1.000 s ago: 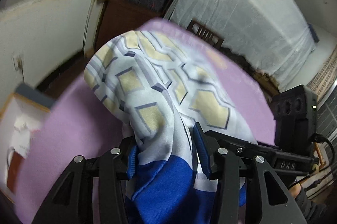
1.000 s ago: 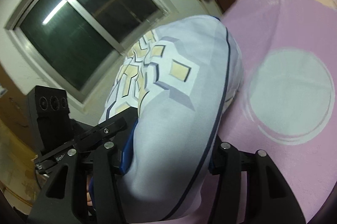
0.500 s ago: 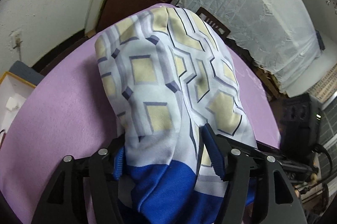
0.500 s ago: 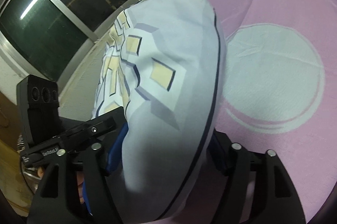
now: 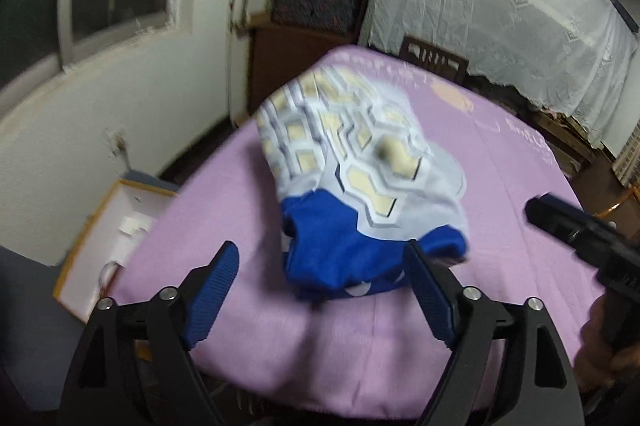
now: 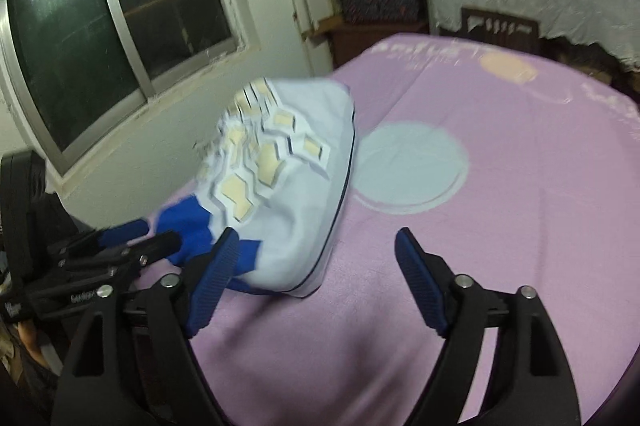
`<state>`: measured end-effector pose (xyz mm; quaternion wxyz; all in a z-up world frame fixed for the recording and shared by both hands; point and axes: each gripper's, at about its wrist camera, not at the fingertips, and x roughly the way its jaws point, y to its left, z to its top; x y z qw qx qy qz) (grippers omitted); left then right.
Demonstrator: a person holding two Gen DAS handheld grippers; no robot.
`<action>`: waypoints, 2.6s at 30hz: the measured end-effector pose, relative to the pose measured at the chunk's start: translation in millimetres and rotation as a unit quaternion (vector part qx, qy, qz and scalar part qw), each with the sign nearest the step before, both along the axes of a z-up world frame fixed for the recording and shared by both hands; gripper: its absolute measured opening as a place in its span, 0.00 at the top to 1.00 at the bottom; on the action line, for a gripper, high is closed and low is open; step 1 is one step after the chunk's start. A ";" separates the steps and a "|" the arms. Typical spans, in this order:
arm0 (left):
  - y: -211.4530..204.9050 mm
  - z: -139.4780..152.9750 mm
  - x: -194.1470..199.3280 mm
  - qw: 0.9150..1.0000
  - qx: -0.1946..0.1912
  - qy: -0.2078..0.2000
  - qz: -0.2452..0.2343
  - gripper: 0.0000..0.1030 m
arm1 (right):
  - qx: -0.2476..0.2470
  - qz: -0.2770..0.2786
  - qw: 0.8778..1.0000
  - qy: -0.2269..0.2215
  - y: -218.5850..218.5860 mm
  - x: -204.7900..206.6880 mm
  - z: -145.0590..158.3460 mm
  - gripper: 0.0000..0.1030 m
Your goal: Fold large clothes
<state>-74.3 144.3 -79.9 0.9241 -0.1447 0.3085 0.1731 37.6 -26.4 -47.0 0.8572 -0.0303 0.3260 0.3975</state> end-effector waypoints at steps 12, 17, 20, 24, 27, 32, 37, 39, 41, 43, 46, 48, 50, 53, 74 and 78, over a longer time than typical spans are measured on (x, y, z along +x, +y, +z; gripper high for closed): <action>-63.2 57.4 -58.6 0.990 0.116 -0.080 0.029 0.04 | 0.063 -0.019 0.989 -0.130 -37.2 -88.5 74.0 0.05; -72.3 48.4 -52.9 0.987 0.142 -0.069 0.034 0.04 | 0.054 -0.052 0.990 -0.122 -40.4 -80.5 53.5 0.05; -69.4 38.7 -43.0 0.988 0.138 -0.055 0.033 0.04 | 0.050 -0.058 0.992 -0.098 -38.3 -68.8 42.2 0.05; -65.9 24.9 -28.6 0.988 0.145 -0.032 0.042 0.04 | 0.039 -0.060 0.995 -0.074 -32.2 -55.0 27.9 0.05; -63.7 16.9 -20.2 0.987 0.151 -0.017 0.045 0.04 | 0.028 -0.060 0.996 -0.066 -24.4 -49.0 19.1 0.05; -57.5 12.0 -17.6 0.988 0.142 -0.009 0.052 0.04 | 0.019 -0.052 0.997 -0.056 -17.6 -46.1 11.6 0.05; -56.8 13.2 -19.5 0.988 0.144 -0.012 0.054 0.04 | 0.011 -0.048 0.996 -0.070 -15.1 -52.4 12.1 0.05; -57.4 13.0 -19.3 0.988 0.145 -0.011 0.053 0.04 | 0.008 -0.046 0.996 -0.077 -13.9 -55.1 12.6 0.05; -58.0 12.4 -18.4 0.988 0.145 -0.010 0.051 0.04 | 0.005 -0.044 0.996 -0.080 -12.9 -56.1 12.6 0.05; -58.3 11.6 -17.5 0.988 0.144 -0.008 0.050 0.04 | 0.001 -0.042 0.996 -0.081 -12.1 -55.8 11.8 0.05; -57.9 8.8 -14.4 0.989 0.142 -0.001 0.048 0.04 | -0.005 -0.043 0.996 -0.079 -11.4 -54.3 9.0 0.05; -57.8 4.2 -10.2 0.989 0.140 0.008 0.046 0.04 | -0.017 -0.046 0.996 -0.081 -9.1 -53.2 4.0 0.05; -57.7 -1.5 -6.4 0.990 0.136 0.017 0.044 0.04 | -0.028 -0.049 0.996 -0.075 -6.5 -51.0 -2.2 0.05; -58.6 -7.6 -1.9 0.990 0.131 0.027 0.042 0.04 | -0.033 -0.043 0.997 -0.053 -4.7 -45.1 -10.0 0.05; -64.5 -15.2 5.1 0.990 0.128 0.041 0.035 0.04 | -0.041 -0.036 0.998 -0.026 -2.1 -36.8 -23.1 0.05; -65.0 -15.0 4.9 0.990 0.127 0.041 0.035 0.04 | -0.040 -0.036 0.998 -0.025 -2.3 -36.5 -23.5 0.05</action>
